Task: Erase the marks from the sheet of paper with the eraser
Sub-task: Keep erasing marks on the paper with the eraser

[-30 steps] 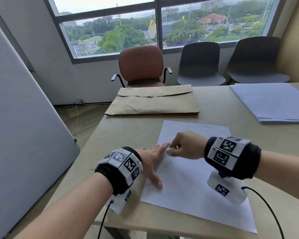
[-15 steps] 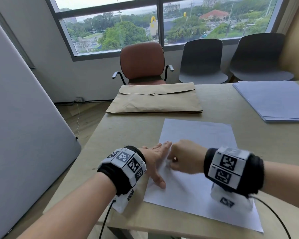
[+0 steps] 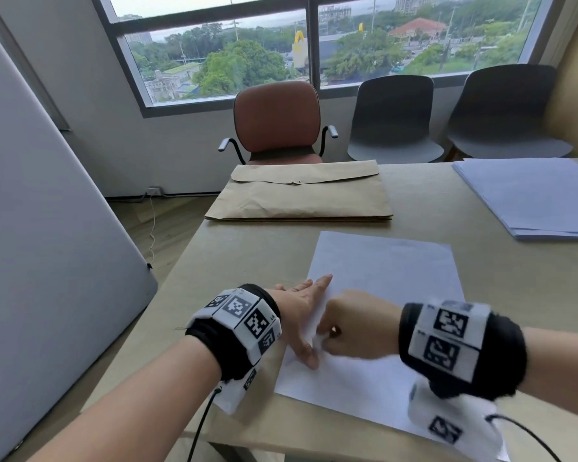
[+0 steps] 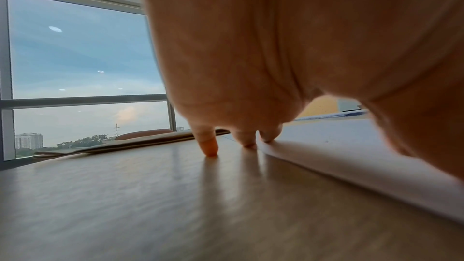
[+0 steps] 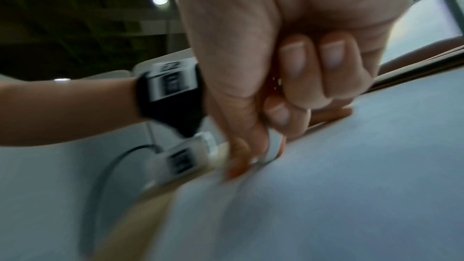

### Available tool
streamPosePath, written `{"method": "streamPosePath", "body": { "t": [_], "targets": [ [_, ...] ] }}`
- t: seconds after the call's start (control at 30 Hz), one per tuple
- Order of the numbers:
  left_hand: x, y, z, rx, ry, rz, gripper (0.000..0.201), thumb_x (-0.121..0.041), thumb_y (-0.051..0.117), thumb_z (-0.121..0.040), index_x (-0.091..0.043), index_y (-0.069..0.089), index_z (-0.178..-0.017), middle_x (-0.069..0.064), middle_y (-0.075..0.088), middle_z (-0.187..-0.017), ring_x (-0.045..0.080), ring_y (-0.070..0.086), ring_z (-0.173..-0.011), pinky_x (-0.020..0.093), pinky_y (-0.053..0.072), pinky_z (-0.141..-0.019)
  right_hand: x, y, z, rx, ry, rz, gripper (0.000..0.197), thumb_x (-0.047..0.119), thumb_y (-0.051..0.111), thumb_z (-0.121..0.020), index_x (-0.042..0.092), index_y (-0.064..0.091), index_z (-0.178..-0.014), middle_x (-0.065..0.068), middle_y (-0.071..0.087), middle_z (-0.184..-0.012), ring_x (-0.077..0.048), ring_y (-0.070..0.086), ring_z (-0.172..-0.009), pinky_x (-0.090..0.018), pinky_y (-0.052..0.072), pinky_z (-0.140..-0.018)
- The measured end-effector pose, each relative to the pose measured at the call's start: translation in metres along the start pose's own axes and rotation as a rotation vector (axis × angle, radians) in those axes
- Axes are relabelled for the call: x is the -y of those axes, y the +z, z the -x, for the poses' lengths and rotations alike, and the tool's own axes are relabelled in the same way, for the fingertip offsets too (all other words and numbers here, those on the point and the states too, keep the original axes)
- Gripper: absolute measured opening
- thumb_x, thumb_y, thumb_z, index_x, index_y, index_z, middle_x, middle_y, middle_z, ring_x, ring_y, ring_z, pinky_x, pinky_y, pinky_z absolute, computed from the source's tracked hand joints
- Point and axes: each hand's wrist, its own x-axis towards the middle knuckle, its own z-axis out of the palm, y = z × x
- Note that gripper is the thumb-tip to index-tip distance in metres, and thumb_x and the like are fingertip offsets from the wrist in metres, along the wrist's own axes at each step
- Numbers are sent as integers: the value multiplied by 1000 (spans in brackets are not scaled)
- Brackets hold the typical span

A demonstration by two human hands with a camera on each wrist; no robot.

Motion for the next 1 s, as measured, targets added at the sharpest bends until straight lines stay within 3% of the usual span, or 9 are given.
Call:
{"method": "streamPosePath", "body": {
  "t": [0.13,0.27,0.4,0.53,0.63,0.73,0.8,0.9,1.0],
  "targets": [
    [-3,-4,6,-4,17,-13,127,-43,76,-72,-23,-26,-145,-3,-12,-159,13,-8,-146,33,-2,-116,-36,-13,-22,-195,195,19,21,24,50,-86,12,62,-74,-14,66,-88,-29,50,-73,-25,36,-62],
    [1,-2,2,14,31,-10,133,-46,79,-68,-25,-29,-143,-6,-17,-157,8,-14,-144,35,-5,-118,-17,3,-6,-157,65,36,26,21,48,-89,9,68,-101,-13,66,-101,-31,59,-92,-25,38,-69],
    [0,0,1,55,42,-65,140,-45,82,-63,-24,-32,-142,-12,-27,-154,6,-21,-142,39,-7,-118,2,5,12,-15,-57,15,23,18,49,-87,8,70,-89,-8,59,-69,-25,43,-70,-21,30,-52],
    [-2,0,1,47,42,-80,143,-48,82,-61,-20,-32,-142,-8,-25,-155,8,-21,-142,43,-5,-118,-21,-9,-10,-179,76,96,24,19,47,-89,6,67,-96,-15,67,-98,-30,56,-84,-23,34,-62],
    [-3,0,2,38,27,-77,141,-45,82,-63,-20,-32,-142,-8,-23,-155,8,-20,-142,42,-5,-119,-11,1,-3,-173,9,83,28,16,46,-89,9,63,-110,-14,64,-110,-31,57,-96,-23,35,-71],
    [-5,0,4,35,17,-65,141,-42,83,-62,-23,-33,-141,-9,-24,-155,6,-20,-142,38,-7,-117,8,13,15,-36,-113,49,23,15,49,-86,8,69,-95,-15,66,-90,-29,43,-74,-24,32,-63],
    [-6,-1,5,39,13,-61,140,-42,83,-63,-23,-32,-142,-9,-23,-155,8,-19,-142,38,-6,-116,4,5,10,-20,-80,31,22,15,50,-87,8,69,-94,-9,64,-81,-23,44,-70,-22,33,-57],
    [-4,-1,4,42,-2,-48,141,-45,83,-61,-25,-30,-143,-7,-20,-156,15,-16,-144,42,-3,-119,-16,-6,-10,-149,25,67,25,19,47,-88,8,65,-101,-14,65,-104,-30,59,-94,-26,43,-70],
    [-6,-1,6,41,-16,-44,138,-43,82,-64,-25,-31,-142,-9,-19,-156,15,-16,-144,40,-4,-119,-10,1,-5,-177,-8,69,27,17,47,-89,8,64,-108,-15,64,-111,-32,57,-100,-24,36,-72]
  ]
}}
